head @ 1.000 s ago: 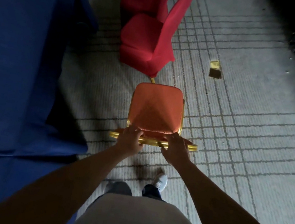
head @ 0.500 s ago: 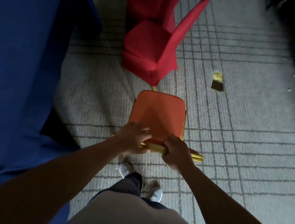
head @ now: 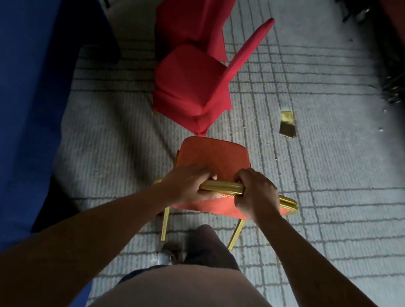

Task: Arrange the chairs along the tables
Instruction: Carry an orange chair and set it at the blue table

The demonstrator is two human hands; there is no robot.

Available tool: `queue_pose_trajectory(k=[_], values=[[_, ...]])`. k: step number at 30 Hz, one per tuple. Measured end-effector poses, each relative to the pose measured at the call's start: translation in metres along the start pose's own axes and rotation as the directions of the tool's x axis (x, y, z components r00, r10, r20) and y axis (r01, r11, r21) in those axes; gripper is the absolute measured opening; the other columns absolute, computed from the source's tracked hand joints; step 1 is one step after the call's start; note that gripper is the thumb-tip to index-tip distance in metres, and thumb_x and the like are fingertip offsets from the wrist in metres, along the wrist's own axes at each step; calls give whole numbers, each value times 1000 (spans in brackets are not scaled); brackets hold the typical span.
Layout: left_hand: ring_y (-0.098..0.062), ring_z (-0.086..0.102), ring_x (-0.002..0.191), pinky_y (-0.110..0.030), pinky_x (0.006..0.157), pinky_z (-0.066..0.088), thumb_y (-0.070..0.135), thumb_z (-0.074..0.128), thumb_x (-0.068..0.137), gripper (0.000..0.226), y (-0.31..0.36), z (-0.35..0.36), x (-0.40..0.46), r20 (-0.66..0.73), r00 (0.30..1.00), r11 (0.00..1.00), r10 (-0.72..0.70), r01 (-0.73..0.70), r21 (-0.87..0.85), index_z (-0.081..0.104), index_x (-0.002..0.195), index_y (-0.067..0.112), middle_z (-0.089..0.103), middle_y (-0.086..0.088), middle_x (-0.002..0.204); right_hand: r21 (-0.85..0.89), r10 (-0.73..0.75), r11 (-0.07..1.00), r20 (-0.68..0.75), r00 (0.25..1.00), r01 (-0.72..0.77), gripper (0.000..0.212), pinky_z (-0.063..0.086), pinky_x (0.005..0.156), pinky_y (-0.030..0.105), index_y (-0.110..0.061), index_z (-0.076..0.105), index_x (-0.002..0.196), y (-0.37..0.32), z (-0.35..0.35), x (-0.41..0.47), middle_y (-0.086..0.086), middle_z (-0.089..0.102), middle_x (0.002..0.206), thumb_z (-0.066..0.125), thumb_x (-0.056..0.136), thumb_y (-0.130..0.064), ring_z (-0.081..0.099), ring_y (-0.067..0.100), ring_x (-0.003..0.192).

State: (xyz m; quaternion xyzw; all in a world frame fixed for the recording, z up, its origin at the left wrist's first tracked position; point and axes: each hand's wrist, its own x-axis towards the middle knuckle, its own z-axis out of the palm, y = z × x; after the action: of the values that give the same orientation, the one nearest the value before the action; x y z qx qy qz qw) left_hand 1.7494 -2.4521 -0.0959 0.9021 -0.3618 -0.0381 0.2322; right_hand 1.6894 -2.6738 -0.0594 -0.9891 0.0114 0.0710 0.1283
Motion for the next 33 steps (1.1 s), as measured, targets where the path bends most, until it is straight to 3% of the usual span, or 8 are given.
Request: queue_pose_trajectory(k=[4,9,13,18,22,26,30,33], values=[[-13,66,85,-27,71,48,77,53,77,57,-21,-12,42,-43,999,999,-33,32,-35,65,107,29,69,9,94,27,31,999,-21,999,-30,35,49,73,33,-31,57,100,6,-18,46,-10,60,95,65,67,-23,62,19,91],[-10,64,85,-28,72,50,70,69,70,53,-42,-48,115,31,981,978,-190,192,-77,58,100,28,66,12,88,78,35,996,18,999,-36,32,48,70,34,-32,54,100,15,-51,126,-9,64,91,64,70,-24,64,23,87],[-13,63,76,-30,70,49,75,65,70,53,-57,-64,167,148,935,943,-323,331,-36,46,96,32,64,10,80,60,-14,998,161,987,5,22,41,66,32,-36,51,96,29,-79,184,-11,58,77,63,78,-32,64,21,83],[-12,61,75,-32,69,48,68,69,72,51,-66,-75,210,214,914,928,-345,366,-68,48,95,29,62,8,78,136,-144,985,284,948,109,22,40,64,32,-40,45,87,45,-93,233,-12,53,72,62,78,-29,65,23,83],[-13,64,80,-33,73,51,64,72,75,49,-63,-81,223,271,900,924,-343,375,-75,51,100,28,67,7,88,188,-188,972,253,949,142,25,39,65,31,-41,54,98,51,-97,242,-12,52,75,62,78,-29,60,20,77],[-16,65,88,-33,76,52,58,70,81,43,-52,-84,228,304,895,937,-325,349,-28,57,109,28,69,5,97,219,-204,962,187,961,162,21,35,66,30,-37,53,94,55,-94,238,-12,52,75,62,76,-31,63,21,81],[-13,64,90,-26,72,44,60,71,81,45,-41,-79,212,322,881,929,-348,369,-6,60,115,33,63,15,91,212,-220,959,133,966,189,32,36,68,29,-32,60,103,57,-87,216,-11,57,76,61,72,-36,62,17,78],[-10,62,90,-22,72,39,67,71,77,49,-27,-72,190,301,876,919,-377,395,2,58,116,41,58,18,90,213,-232,954,84,969,210,25,38,66,29,-31,59,95,54,-81,191,-12,56,75,60,71,-36,58,14,73]])
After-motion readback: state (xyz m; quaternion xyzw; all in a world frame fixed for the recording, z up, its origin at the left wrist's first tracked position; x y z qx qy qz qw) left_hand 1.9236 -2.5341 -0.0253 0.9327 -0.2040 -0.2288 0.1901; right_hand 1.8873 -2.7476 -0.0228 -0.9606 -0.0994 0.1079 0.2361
